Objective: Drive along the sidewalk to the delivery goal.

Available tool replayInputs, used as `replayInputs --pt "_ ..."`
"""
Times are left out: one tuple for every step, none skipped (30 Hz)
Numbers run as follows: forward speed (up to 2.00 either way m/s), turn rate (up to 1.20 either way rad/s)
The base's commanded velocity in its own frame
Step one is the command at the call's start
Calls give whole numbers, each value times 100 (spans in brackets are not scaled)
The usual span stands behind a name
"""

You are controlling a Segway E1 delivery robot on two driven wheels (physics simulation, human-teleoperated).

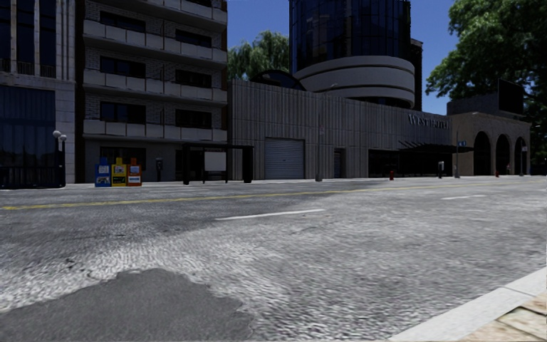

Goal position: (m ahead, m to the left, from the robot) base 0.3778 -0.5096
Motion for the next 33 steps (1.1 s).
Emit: replayInputs --pt "82 58" --pt "82 56" --pt "82 31" --pt "82 0" --pt "82 0" --pt "82 0" --pt "82 0" --pt "82 0" --pt "77 0" --pt "5 0" --pt "0 0" --pt "0 0" --pt "0 0" --pt "0 0" --pt "0 0" --pt "0 0" --pt "0 0" --pt "0 0" --pt "0 0" --pt "0 0" --pt "0 0" --pt "0 0" --pt "0 0" --pt "0 0" --pt "0 0" --pt "0 0" --pt "0 0" --pt "0 0" --pt "0 0" --pt "0 0" --pt "0 0" --pt "0 0" --pt "0 0"
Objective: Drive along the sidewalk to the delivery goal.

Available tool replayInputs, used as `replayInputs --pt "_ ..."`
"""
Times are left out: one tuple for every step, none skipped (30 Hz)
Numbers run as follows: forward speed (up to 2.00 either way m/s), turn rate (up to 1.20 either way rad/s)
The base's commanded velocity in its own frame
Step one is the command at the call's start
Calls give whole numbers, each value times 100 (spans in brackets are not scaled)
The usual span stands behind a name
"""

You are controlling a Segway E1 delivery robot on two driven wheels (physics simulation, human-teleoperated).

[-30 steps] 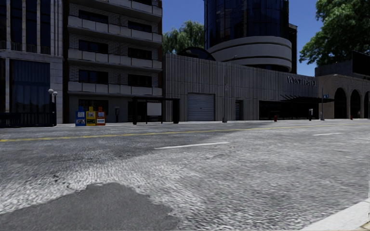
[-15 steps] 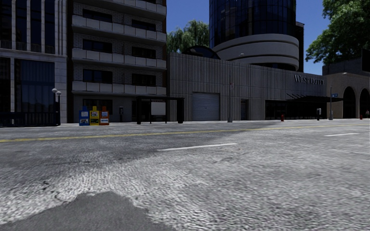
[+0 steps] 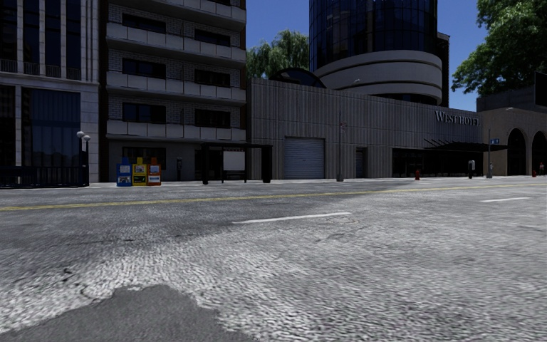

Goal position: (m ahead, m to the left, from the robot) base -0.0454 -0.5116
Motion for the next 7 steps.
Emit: replayInputs --pt "0 0" --pt "0 0" --pt "0 0" --pt "0 0" --pt "0 0" --pt "0 0" --pt "0 0"
